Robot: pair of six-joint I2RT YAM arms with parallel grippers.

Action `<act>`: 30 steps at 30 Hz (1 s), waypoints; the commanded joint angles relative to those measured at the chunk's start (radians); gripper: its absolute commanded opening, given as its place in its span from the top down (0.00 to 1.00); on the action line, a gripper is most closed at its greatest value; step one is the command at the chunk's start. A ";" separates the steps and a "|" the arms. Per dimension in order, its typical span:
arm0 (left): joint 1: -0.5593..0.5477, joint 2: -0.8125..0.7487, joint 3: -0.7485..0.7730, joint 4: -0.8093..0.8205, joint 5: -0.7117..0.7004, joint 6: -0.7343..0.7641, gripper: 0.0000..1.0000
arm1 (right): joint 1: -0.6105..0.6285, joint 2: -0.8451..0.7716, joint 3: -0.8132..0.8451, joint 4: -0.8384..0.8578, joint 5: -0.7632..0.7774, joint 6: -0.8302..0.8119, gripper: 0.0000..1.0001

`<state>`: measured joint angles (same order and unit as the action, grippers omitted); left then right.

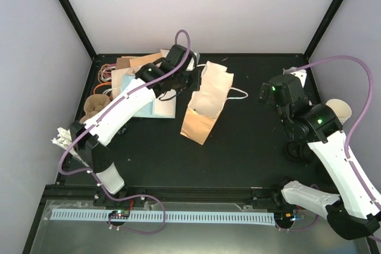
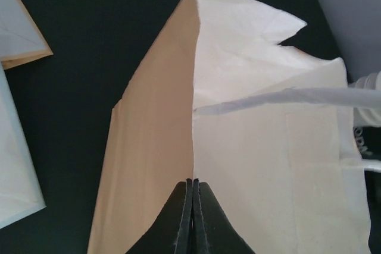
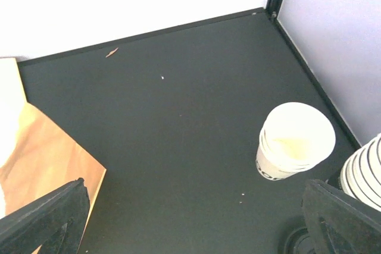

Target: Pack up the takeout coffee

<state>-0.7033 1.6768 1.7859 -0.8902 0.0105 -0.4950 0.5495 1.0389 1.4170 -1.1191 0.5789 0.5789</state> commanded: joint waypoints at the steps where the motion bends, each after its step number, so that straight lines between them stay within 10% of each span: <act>1: 0.027 0.043 0.046 0.130 0.057 -0.127 0.98 | 0.003 -0.021 0.032 -0.026 0.080 0.014 0.00; 12: 0.129 0.118 0.078 0.246 0.110 -0.191 0.98 | 0.003 -0.066 0.007 0.009 0.056 -0.013 0.00; 19: 0.143 0.102 0.085 0.216 0.096 -0.159 0.03 | 0.003 -0.056 -0.001 0.018 0.034 -0.021 0.00; 30: 0.137 -0.118 0.072 -0.025 0.145 -0.059 0.01 | 0.004 -0.150 -0.056 0.196 -0.248 -0.209 0.00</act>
<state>-0.5617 1.6985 1.8339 -0.8036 0.1020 -0.6235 0.5491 0.9672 1.4143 -1.0618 0.5091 0.4892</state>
